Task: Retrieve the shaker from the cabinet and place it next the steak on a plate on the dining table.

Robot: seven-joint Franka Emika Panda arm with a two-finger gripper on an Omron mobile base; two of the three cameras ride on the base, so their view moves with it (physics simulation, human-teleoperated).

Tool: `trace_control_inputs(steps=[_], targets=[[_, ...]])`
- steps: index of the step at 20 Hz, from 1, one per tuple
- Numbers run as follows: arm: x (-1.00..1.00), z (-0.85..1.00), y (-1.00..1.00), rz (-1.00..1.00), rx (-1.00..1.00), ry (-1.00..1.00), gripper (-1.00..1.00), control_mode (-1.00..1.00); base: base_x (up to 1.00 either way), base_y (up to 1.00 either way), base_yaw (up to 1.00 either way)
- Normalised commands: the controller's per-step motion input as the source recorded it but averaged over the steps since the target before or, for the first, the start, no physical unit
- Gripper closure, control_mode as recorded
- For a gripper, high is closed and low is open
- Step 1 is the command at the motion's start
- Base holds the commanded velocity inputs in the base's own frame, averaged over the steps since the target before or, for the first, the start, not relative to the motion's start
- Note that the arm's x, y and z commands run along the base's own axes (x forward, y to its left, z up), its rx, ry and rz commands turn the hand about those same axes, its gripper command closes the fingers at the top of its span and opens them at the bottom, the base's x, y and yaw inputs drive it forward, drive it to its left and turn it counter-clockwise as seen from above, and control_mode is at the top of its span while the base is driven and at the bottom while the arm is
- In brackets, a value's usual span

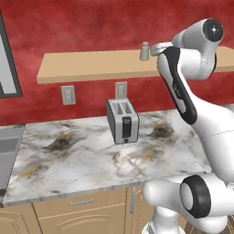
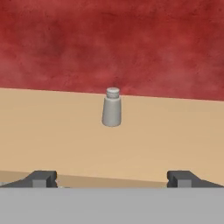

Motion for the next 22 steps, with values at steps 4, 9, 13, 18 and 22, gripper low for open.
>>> trace_control_inputs(steps=[4,9,13,18,22], targets=[[0.23,0.0,0.14,0.0,0.0,0.01,-1.0,-1.0,0.0,0.0,0.0],[0.3,0.0,0.06,0.0,0.0,0.03,-1.0,-1.0,0.0,0.0,0.0],[0.29,0.0,0.0,0.0,0.0,0.09,-1.0,-1.0,0.0,0.0,0.0],[0.23,0.0,0.0,0.0,0.0,0.1,-1.0,-1.0,0.0,0.0,0.0],[0.21,0.02,0.0,0.0,0.0,0.06,-1.0,-1.0,0.0,0.0,0.0]])
